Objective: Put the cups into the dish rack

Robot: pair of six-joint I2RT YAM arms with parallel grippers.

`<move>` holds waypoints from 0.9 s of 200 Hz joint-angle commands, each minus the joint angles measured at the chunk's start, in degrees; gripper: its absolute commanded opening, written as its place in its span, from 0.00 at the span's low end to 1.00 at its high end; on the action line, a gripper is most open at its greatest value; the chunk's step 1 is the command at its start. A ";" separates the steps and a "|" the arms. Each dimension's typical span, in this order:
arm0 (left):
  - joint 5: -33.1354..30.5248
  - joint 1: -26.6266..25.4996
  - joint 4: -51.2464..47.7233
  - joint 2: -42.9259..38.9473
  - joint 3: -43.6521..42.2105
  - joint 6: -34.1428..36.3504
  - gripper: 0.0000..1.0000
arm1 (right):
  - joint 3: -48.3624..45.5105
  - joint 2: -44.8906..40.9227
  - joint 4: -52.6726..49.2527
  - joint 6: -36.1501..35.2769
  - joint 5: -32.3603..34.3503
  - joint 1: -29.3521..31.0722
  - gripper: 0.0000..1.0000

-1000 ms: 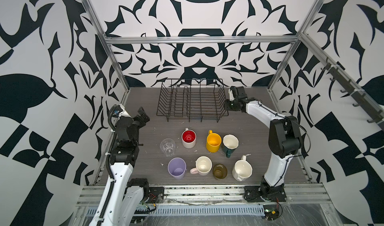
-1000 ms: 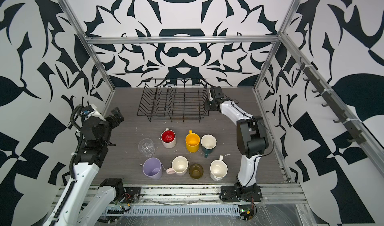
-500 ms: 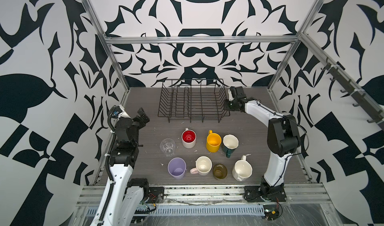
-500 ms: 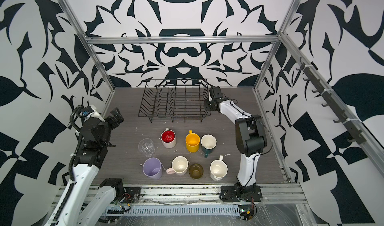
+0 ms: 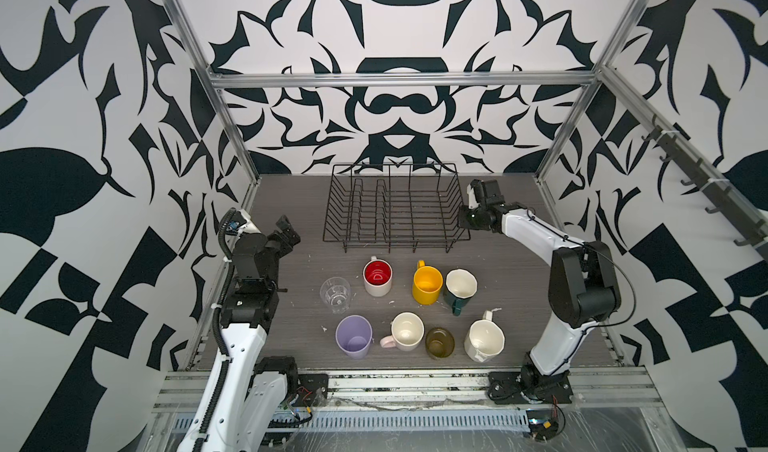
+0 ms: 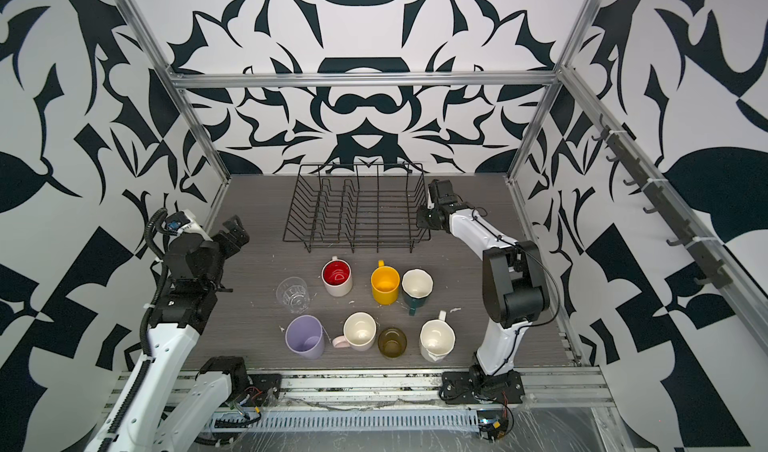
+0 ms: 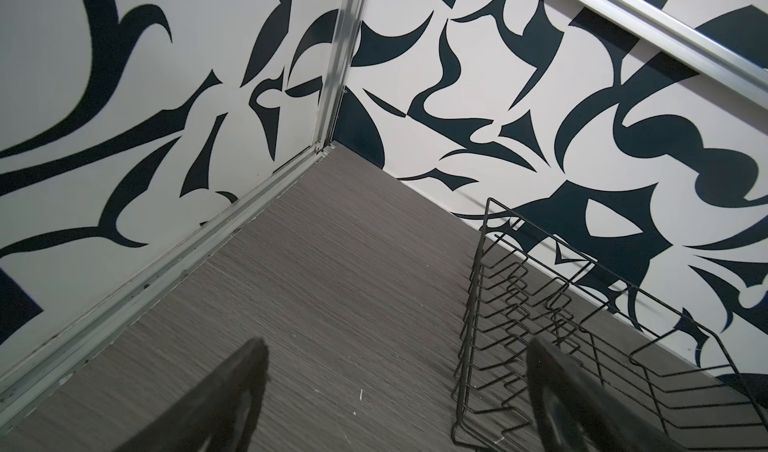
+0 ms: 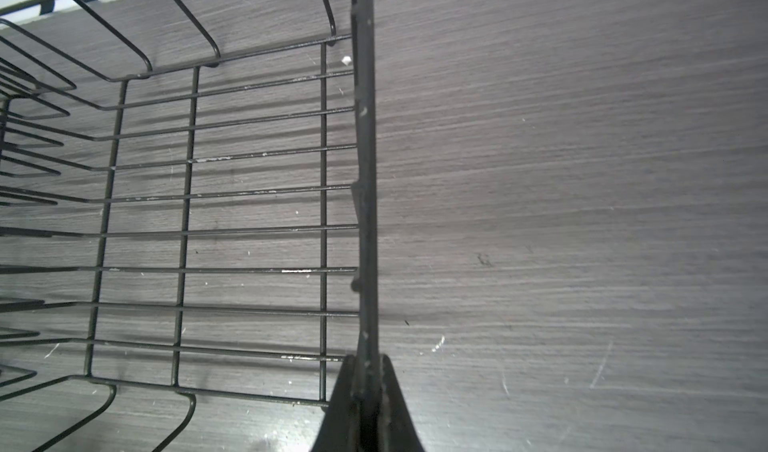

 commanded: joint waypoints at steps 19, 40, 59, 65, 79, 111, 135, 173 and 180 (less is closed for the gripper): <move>-0.01 0.18 -0.64 0.34 0.68 -1.19 0.99 | -2.38 -4.33 1.43 -2.18 4.48 -1.00 0.06; 0.05 0.19 -0.71 0.35 0.65 -1.32 0.99 | -2.86 -4.90 1.43 -2.25 4.78 -1.39 0.06; -0.11 0.20 -0.98 0.17 0.66 -1.36 0.99 | -3.14 -5.17 1.52 -2.44 4.70 -1.98 0.06; -0.09 0.15 -0.99 0.16 0.62 -1.41 0.99 | -3.04 -5.14 1.52 -2.54 4.49 -2.26 0.06; -0.15 0.20 -1.16 0.07 0.65 -1.45 0.99 | -2.88 -4.93 1.52 -2.69 3.91 -2.59 0.06; -0.41 0.18 -1.43 -0.27 0.51 -1.63 0.99 | -2.61 -4.41 1.52 -2.66 3.26 -2.84 0.06; -0.56 0.22 -1.88 -0.54 0.51 -1.54 0.99 | -2.51 -4.69 1.43 -2.60 2.21 -2.79 0.08; -1.01 0.16 -2.07 -0.86 0.51 -1.54 0.99 | -2.00 -6.66 0.26 -2.78 1.51 -2.76 0.31; -1.03 0.20 -2.04 -0.81 0.52 -1.54 0.99 | -1.78 -7.10 -0.23 -3.02 1.21 -2.78 0.35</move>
